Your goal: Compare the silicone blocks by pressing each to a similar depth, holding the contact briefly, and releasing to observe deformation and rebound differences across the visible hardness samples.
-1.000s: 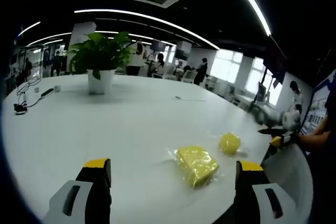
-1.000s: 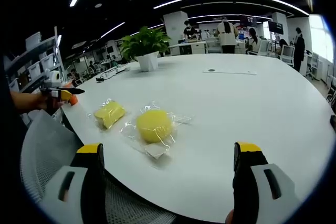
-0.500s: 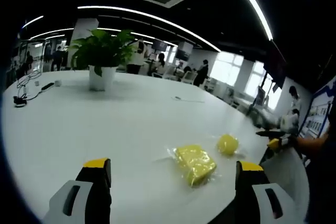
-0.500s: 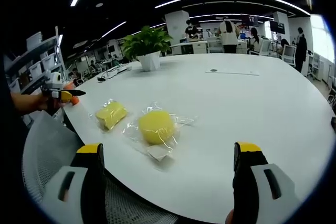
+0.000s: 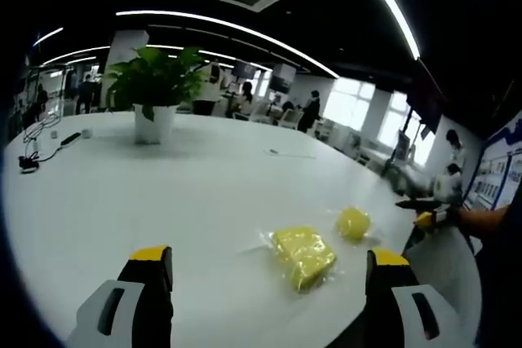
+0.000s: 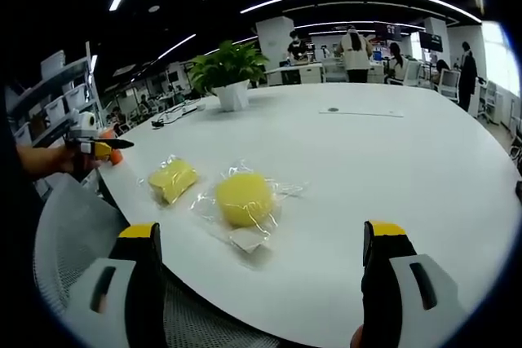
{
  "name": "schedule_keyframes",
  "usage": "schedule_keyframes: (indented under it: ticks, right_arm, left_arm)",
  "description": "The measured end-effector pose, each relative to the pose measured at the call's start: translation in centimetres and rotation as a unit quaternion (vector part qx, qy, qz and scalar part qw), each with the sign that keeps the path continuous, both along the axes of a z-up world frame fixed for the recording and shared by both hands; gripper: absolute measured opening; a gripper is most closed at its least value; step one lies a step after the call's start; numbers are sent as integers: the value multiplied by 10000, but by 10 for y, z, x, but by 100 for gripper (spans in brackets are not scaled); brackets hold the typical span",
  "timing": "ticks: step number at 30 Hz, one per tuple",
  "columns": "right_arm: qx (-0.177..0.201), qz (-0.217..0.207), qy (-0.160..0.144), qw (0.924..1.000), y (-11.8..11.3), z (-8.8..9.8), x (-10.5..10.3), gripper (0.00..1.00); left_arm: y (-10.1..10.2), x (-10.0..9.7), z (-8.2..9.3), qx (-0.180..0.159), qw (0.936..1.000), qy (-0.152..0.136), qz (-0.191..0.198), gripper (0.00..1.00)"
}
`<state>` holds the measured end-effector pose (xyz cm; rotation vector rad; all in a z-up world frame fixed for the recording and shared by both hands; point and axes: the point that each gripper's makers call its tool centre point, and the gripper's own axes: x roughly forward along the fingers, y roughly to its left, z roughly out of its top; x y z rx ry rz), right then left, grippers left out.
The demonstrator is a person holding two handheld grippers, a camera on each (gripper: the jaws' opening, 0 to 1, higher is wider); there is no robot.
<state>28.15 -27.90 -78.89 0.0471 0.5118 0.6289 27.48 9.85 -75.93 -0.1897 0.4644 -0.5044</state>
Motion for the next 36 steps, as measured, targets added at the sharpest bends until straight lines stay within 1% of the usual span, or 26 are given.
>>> schedule_keyframes:
  ticks: [2, 4, 5, 7, 9, 16, 19, 22, 24, 26, 29, 31, 33, 36]
  right_arm:
    - [22, -22, -4, 10000, -2, 1, 1, 96]
    - [8, -22, -8, 10000, -3, 1, 1, 96]
    - [4, -15, -6, 10000, -3, 1, 1, 96]
    - [14, -13, -6, 10000, -4, 2, 2, 96]
    - [18, -19, -11, 10000, -4, 3, 2, 96]
    - [17, -25, 9, 10000, -6, 1, 4, 96]
    - [51, -44, -14, 10000, -6, 2, 6, 96]
    - [15, -39, -15, 10000, -7, 1, 9, 96]
    - [-26, -36, -21, 10000, -8, 1, 11, 96]
    - [24, -34, -20, 10000, -9, 3, 14, 96]
    - [14, -16, -42, 10000, -9, 5, 16, 96]
    - [48, -12, -46, 10000, -8, 6, 17, 96]
    - [32, 14, -37, 10000, -6, 4, 17, 96]
    - [52, 40, -49, 10000, -3, 7, 16, 96]
  left_arm:
    - [1, 2, -1, -53, 10000, 41, 2, 100]
    - [3, 2, -3, 64, 10000, 56, 22, 100]
    - [3, 3, -4, 68, 10000, 53, 21, 100]
    - [1, 2, -3, -10, 10000, 40, -21, 100]
    - [0, 2, -2, -11, 10000, 13, -36, 100]
    - [-1, 5, -6, -45, 9999, 147, -51, 100]
    - [-2, 8, -2, -136, 9997, 168, -61, 100]
    - [-1, 12, 0, -60, 9999, 125, -81, 100]
    - [-1, 14, 1, -84, 9998, 149, -86, 100]
    - [-3, 16, 1, -204, 9995, 217, -94, 100]
    - [-5, 23, -4, -251, 9992, 278, -133, 99]
    - [-10, 29, -14, -455, 9976, 496, -170, 99]
    - [-11, 38, -19, -534, 9969, 554, -186, 98]
    - [-18, 45, -28, -724, 9943, 744, -256, 96]
